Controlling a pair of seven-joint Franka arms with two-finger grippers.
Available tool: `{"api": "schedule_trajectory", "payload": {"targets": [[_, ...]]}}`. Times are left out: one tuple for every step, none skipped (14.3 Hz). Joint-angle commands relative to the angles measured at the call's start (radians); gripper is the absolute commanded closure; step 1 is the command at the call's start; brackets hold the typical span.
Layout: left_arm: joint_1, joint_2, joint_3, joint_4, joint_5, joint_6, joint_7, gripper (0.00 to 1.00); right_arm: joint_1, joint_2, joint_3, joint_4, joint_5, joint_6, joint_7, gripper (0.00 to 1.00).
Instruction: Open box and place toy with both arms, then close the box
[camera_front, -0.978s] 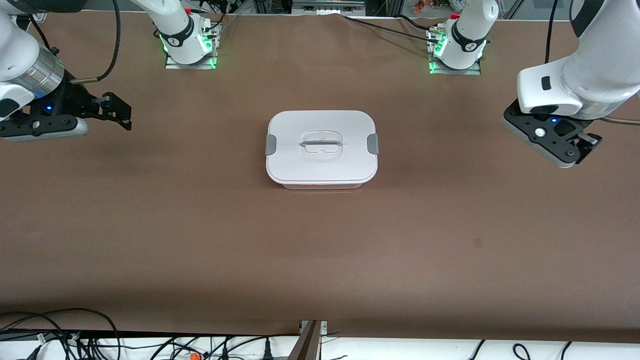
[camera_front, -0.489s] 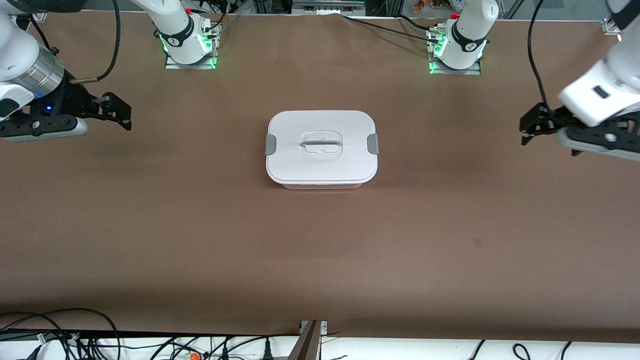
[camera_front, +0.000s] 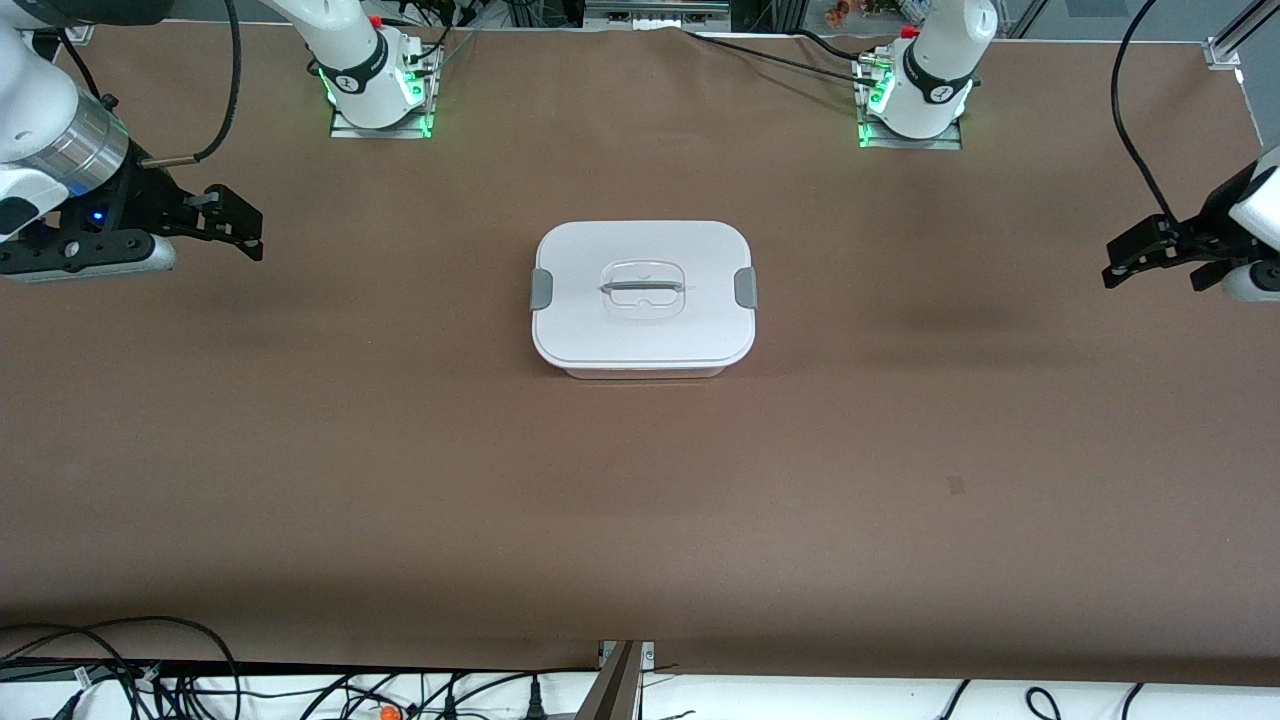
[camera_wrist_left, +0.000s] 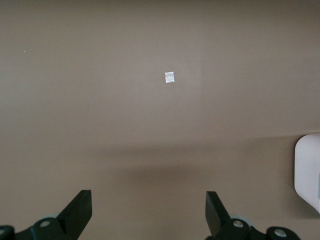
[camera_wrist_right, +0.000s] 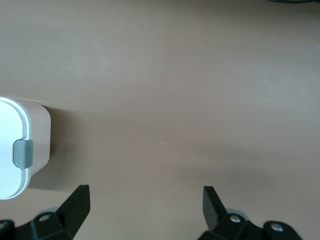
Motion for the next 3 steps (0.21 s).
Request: {"api": "schedule_trajectory", "payload": {"targets": [[-0.01, 0.011, -0.002, 0.024, -0.01, -0.019, -0.016, 0.0, -0.009, 0.007, 0.006, 0.02, 0.002, -0.006, -0.009, 0.0], [-0.01, 0.009, -0.005, 0.024, -0.01, -0.045, -0.017, 0.0, -0.009, 0.007, 0.006, 0.02, 0.002, -0.006, -0.009, 0.0], [-0.008, 0.009, -0.008, 0.026, -0.011, -0.061, -0.014, 0.0, -0.009, 0.007, 0.006, 0.02, 0.002, -0.006, -0.009, 0.0]]}}
